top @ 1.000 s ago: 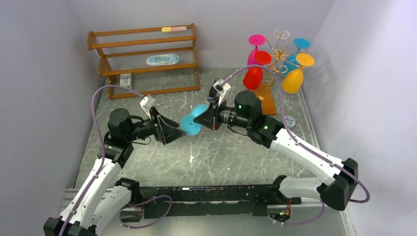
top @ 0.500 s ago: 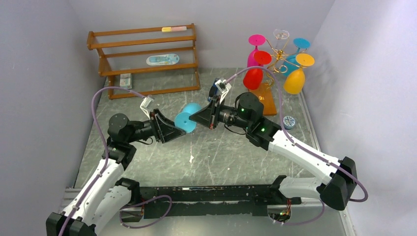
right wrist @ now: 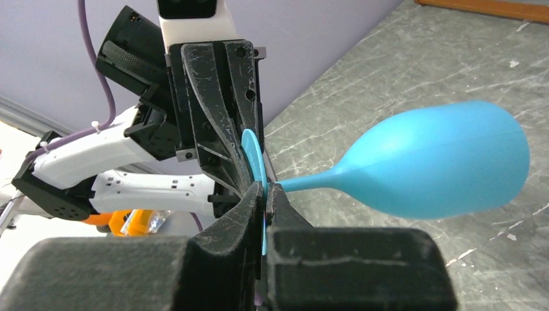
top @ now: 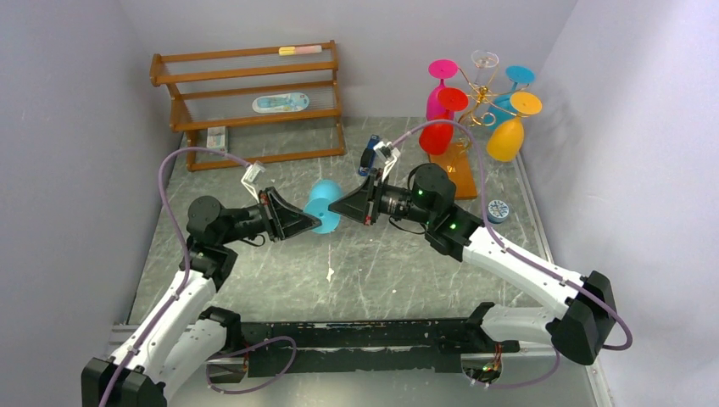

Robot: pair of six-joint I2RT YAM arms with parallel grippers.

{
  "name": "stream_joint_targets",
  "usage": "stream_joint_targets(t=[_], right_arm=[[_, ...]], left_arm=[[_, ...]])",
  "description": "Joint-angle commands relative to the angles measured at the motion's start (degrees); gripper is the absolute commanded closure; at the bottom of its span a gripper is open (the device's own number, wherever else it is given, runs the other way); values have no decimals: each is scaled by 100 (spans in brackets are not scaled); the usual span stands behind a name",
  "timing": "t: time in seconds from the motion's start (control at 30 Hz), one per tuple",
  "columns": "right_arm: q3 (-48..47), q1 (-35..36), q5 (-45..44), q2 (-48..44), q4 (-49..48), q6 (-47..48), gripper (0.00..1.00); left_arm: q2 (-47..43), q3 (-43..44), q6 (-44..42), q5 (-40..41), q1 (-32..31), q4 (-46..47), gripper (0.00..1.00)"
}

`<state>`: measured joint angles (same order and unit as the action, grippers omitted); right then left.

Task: Take the wine glass off the wine glass rack
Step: Place the wine glass at the center of the board.

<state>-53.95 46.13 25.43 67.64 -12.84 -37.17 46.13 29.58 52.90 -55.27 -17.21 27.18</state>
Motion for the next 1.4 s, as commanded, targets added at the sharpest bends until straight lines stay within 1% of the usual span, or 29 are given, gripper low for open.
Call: stream_joint_targets(t=[0.0,0.07,0.13,0.2,0.37,0.53,0.67,0.73,0.93,1.1,1.17,1.27,1.37], right_arm=[[132,-188,209,-161,-236,-48,98],[181,-205,412,-199,-276,-18,93],[237,-227,620,-236,-342,5,86],[282,-244,793,-270,-332,34,79],[461,-240,1227,-356,-436,124,66],[584,-223,1611,-164,-859,-92,59],[473,-197,1965,107,-1112,-329,59],[514,-171,1853,142,-1296,-427,65],[537,-79,1577,187,-1426,-448,68],[598,-56,1370,290,-1803,-658,76],[552,-45,1376,358,-1843,-685,79],[488,-40,1249,382,-1819,-654,80],[456,-37,1276,429,-1772,-613,86]], left_arm=[[-10,370,-659,29,-37,-596,95],[-12,459,-847,59,-37,-811,95],[-6,499,-938,62,-37,-865,95],[-14,484,-934,43,-36,-776,95],[-9,410,-718,-39,-37,-353,95],[-31,438,-634,-170,-37,21,95],[-76,481,-707,-190,-37,37,95],[-86,487,-776,-218,-44,-2,95],[-126,522,-920,-208,-45,-168,95],[-100,486,-862,-246,-45,-92,95],[-99,461,-810,-261,-45,-33,95],[-91,477,-818,-338,-45,-65,95],[-123,478,-877,-287,-52,-184,95]])
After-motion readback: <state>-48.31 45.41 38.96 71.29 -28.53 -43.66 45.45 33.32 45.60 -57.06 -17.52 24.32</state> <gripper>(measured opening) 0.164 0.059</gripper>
